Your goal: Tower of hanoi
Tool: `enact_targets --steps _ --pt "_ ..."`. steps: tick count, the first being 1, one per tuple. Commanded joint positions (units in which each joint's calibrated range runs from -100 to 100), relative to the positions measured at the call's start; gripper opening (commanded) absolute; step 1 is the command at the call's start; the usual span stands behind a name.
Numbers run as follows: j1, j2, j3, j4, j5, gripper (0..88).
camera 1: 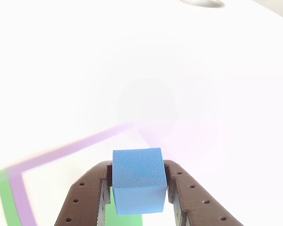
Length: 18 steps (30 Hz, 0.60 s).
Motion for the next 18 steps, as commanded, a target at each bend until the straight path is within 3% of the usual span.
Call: enact_targets --steps 1,18 --pt "-0.9 1.9 -1.0 -5.4 0.8 3.0" --pt "-2.6 9.3 -4.2 -10.6 0.8 3.0"
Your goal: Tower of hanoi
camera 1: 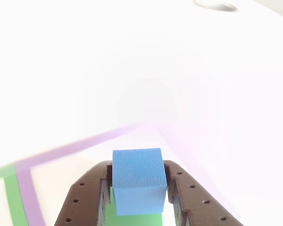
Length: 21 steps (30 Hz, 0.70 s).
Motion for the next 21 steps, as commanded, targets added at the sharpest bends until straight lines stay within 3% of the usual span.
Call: enact_targets --steps 1,7,21 --pt "-0.8 0.7 -2.0 -2.8 0.8 3.0" --pt "-0.7 2.3 -2.1 -4.2 0.8 3.7" --pt "-0.9 2.8 -2.2 -5.1 0.8 18.6"
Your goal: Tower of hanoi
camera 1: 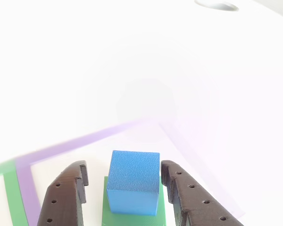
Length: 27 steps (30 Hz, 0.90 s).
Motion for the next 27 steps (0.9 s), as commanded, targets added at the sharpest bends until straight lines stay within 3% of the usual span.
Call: enact_targets --steps 1,6,12,20,27 --pt "-0.6 -1.4 -1.4 -1.6 0.8 19.6" --pt "-0.1 -7.3 0.7 2.2 0.8 24.7" --pt "0.7 -27.4 3.0 23.7 0.8 26.7" --pt "1.7 -57.6 -11.3 79.3 0.8 33.6" --pt "-2.3 -62.6 -40.7 122.9 0.8 36.0"
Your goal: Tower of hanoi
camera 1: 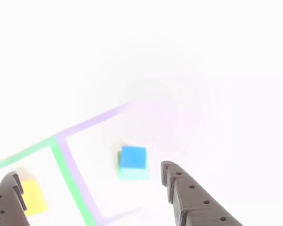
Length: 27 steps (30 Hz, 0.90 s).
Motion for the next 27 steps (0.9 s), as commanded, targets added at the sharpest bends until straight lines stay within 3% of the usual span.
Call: enact_targets --steps 1,4,6,12,19,27 --pt "-3.9 -3.4 -21.8 28.9 1.0 35.8" --pt "-6.7 -3.1 -31.7 41.0 1.0 30.1" --pt "-9.0 -3.1 -36.4 46.7 1.0 20.0" --pt "-16.5 -1.8 -48.7 58.7 1.0 1.3" --pt "-23.9 -1.6 -50.1 58.7 1.0 0.1" --pt "-23.3 -1.5 -45.2 57.6 1.0 5.6"
